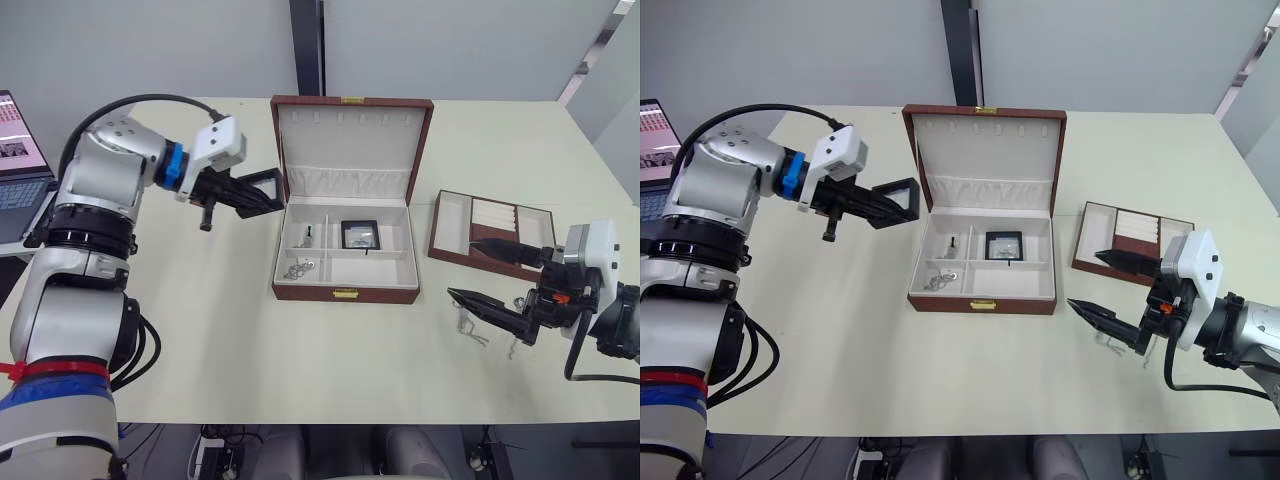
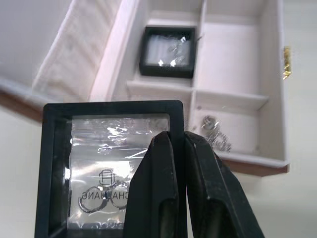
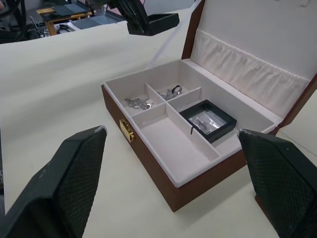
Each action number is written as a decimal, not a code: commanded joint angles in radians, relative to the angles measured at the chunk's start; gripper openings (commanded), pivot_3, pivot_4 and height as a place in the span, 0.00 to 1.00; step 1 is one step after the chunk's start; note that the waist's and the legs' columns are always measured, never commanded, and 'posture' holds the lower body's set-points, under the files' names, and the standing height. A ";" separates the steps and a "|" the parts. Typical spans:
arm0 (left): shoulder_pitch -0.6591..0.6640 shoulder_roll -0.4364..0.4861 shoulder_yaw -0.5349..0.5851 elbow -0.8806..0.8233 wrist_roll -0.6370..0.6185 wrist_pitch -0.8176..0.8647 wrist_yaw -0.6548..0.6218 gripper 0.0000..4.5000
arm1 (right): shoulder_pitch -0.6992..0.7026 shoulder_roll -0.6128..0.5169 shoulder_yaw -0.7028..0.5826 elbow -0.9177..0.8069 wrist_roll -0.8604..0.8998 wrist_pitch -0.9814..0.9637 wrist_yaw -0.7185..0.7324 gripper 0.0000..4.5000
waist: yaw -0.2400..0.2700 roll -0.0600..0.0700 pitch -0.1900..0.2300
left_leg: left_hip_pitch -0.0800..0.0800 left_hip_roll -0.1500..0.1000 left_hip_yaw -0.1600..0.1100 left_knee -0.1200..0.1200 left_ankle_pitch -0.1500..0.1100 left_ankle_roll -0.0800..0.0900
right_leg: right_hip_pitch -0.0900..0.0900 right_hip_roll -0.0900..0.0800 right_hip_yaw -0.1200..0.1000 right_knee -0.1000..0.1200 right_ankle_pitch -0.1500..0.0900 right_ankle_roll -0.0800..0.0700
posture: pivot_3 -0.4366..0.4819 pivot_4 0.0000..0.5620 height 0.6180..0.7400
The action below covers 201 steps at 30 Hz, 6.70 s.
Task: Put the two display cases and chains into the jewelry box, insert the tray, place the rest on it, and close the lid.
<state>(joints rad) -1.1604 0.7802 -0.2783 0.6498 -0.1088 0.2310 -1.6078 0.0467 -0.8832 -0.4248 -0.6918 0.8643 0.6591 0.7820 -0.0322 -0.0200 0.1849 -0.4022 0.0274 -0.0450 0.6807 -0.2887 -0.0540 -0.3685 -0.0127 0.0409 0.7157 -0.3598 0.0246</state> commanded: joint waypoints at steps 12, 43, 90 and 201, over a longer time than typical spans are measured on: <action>-0.014 -0.104 -0.191 -0.213 -0.227 0.209 -0.007 0.00 | 0.108 0.026 -0.106 -0.101 0.001 -0.018 -0.059 1.00 | 0.000 0.000 0.000 | 0.000 0.000 0.001 0.001 0.000 0.001 | 0.000 0.001 0.001 0.000 0.000 0.000 | 0.48 0.27 1.00; 0.092 -0.325 -0.151 -0.104 -0.077 0.170 0.022 0.00 | 0.203 0.044 -0.162 -0.160 0.016 -0.018 -0.114 1.00 | 0.001 0.000 0.000 | 0.001 -0.001 0.002 0.000 -0.001 0.001 | 0.000 0.003 0.002 0.000 0.000 0.000 | 0.48 0.27 1.00; 0.094 -0.313 0.010 -0.158 -0.139 0.261 0.021 0.99 | 0.221 0.010 -0.207 -0.052 -0.011 -0.023 -0.009 1.00 | 0.001 0.000 0.000 | 0.001 -0.001 0.003 0.000 -0.001 0.001 | 0.000 0.003 0.002 0.000 0.000 0.000 | 0.48 0.27 1.00; 1.044 -0.170 0.255 -1.098 -0.401 -0.049 0.547 1.00 | -0.907 -0.075 0.554 1.808 -0.962 -0.842 0.612 0.31 | -0.001 0.004 -0.002 | 0.008 0.001 0.003 -0.001 0.000 0.000 | 0.008 -0.006 0.003 -0.003 0.000 0.000 | 0.48 0.27 1.00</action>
<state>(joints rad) -0.1183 0.6014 -0.0167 -0.4335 -0.5063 0.1855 -1.0597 -0.8437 -0.9504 0.1481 1.1131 -0.0963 -0.1695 1.3946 -0.0329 -0.0159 0.1826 -0.3943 0.0285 -0.0417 0.6801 -0.2886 -0.0541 -0.3607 -0.0185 0.0443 0.7128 -0.3597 0.0244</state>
